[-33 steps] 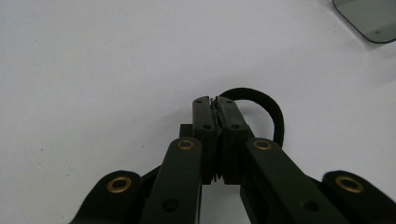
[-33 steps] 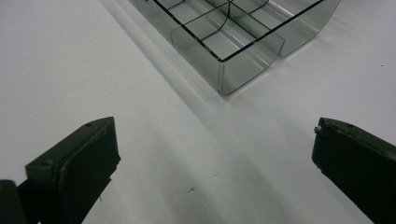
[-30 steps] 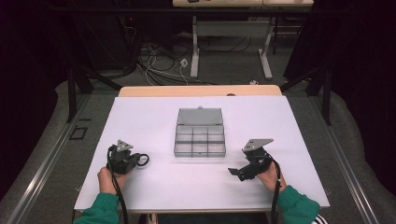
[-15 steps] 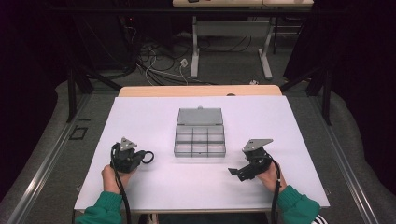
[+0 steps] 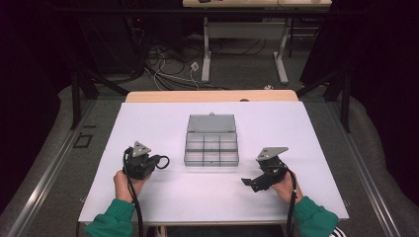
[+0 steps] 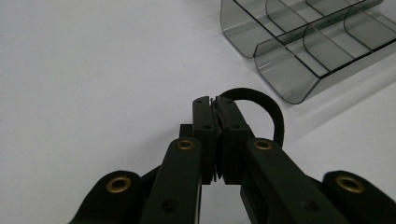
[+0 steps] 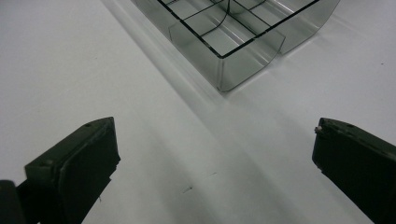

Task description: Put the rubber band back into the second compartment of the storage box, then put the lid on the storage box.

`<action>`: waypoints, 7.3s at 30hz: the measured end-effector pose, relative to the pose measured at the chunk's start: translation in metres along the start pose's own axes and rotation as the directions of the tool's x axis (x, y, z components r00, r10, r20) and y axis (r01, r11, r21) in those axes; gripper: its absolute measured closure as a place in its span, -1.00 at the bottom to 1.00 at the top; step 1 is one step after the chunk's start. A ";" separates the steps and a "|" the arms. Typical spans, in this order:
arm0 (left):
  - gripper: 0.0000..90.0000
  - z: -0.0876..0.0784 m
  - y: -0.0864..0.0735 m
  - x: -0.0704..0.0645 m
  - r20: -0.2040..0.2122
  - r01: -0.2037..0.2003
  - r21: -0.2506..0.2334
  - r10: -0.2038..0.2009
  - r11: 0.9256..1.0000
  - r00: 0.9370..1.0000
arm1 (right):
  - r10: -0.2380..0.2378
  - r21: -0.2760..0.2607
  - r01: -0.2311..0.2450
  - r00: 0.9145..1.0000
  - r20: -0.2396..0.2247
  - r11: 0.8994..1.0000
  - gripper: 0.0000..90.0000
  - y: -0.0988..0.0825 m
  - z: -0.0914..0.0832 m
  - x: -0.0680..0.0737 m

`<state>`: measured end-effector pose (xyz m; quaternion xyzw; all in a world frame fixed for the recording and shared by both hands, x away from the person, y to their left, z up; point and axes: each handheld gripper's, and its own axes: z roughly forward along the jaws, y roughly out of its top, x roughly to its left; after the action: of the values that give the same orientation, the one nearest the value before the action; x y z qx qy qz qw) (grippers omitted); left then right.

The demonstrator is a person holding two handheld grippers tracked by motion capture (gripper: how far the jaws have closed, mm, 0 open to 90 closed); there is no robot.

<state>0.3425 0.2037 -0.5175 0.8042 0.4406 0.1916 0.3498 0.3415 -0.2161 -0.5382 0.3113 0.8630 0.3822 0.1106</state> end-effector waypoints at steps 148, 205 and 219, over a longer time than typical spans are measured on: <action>-0.60 0.117 0.100 -0.067 0.140 -0.170 0.195 0.144 0.966 0.980 | -0.014 -0.003 0.014 1.000 0.006 1.000 -0.97 0.000 0.000 -0.001; 0.21 0.125 0.090 -0.068 0.185 -0.177 0.234 0.135 0.956 0.973 | 0.053 -0.057 -0.048 0.993 0.102 0.997 0.21 0.031 0.007 -0.040; 0.25 0.125 0.090 -0.069 0.190 -0.178 0.232 0.135 0.956 0.972 | 0.098 -0.054 -0.091 0.985 0.142 0.994 1.00 0.049 0.032 -0.063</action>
<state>0.4347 0.0632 -0.5370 0.8875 0.3638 0.0924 0.2671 0.4270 -0.2114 -0.5276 0.3761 0.8276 0.3839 0.1621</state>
